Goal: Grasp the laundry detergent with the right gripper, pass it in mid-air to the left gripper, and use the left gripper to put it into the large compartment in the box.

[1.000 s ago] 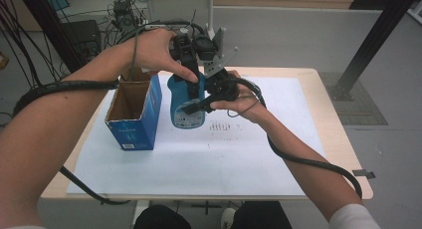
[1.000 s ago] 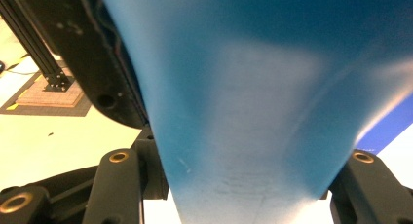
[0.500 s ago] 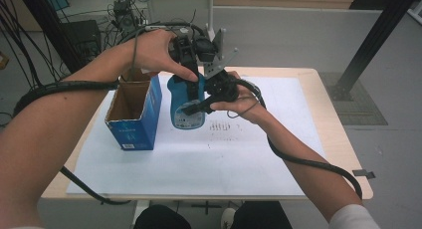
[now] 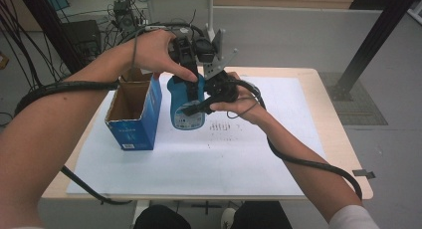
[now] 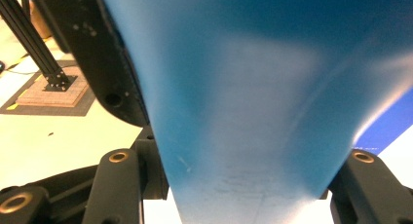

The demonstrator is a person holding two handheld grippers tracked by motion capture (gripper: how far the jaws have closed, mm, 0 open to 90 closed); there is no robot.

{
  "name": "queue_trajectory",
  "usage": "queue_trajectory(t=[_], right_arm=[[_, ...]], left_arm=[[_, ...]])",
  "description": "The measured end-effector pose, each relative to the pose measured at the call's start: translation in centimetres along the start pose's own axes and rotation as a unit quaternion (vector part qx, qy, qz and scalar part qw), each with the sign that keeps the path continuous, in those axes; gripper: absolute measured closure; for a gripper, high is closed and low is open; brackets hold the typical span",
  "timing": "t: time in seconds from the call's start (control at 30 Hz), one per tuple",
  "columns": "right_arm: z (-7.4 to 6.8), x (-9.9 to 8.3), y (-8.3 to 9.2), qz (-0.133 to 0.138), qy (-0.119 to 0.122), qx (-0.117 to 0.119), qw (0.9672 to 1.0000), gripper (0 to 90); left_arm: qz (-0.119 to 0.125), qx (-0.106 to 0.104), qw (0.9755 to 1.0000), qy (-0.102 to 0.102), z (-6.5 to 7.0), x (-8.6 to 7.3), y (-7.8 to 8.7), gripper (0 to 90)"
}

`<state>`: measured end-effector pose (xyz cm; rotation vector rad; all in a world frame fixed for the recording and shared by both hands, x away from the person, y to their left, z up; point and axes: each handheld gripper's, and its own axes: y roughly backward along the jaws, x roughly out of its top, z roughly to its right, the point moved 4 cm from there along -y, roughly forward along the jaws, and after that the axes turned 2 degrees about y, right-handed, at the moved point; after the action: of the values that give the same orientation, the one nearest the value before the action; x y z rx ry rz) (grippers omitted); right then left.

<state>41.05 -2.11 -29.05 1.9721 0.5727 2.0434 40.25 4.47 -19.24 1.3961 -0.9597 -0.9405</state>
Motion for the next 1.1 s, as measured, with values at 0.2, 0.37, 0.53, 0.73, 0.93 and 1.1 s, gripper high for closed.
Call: queue_trajectory(t=[0.2,0.37,0.53,0.73,0.93,1.1], right_arm=[[0.00,-0.11,-0.07,-0.002,0.000,0.000,1.0000,43.4],[0.01,-0.07,-0.04,-0.002,0.000,0.000,1.0000,43.4],[0.04,-0.06,0.00,-0.002,0.000,0.000,1.0000,43.3],[0.08,-0.18,-0.11,-0.001,-0.001,0.001,1.0000,43.2],[0.15,-0.15,-0.24,0.002,-0.003,0.004,1.0000,43.1],[0.19,-0.21,-0.37,0.004,-0.004,0.005,1.0000,42.9]], left_arm=[[0.000,-0.001,1.0000,0.001,0.01,-0.02,-0.14,35.4],[0.000,0.001,1.0000,-0.001,-0.01,-0.02,-0.04,35.4],[0.000,0.000,1.0000,0.000,-0.01,-0.01,-0.06,35.5],[0.001,-0.001,1.0000,0.000,-0.06,-0.04,-0.20,35.6],[0.000,-0.003,1.0000,0.002,-0.18,-0.12,-0.20,35.7],[0.002,-0.005,1.0000,0.002,-0.22,-0.20,-0.29,35.8]])
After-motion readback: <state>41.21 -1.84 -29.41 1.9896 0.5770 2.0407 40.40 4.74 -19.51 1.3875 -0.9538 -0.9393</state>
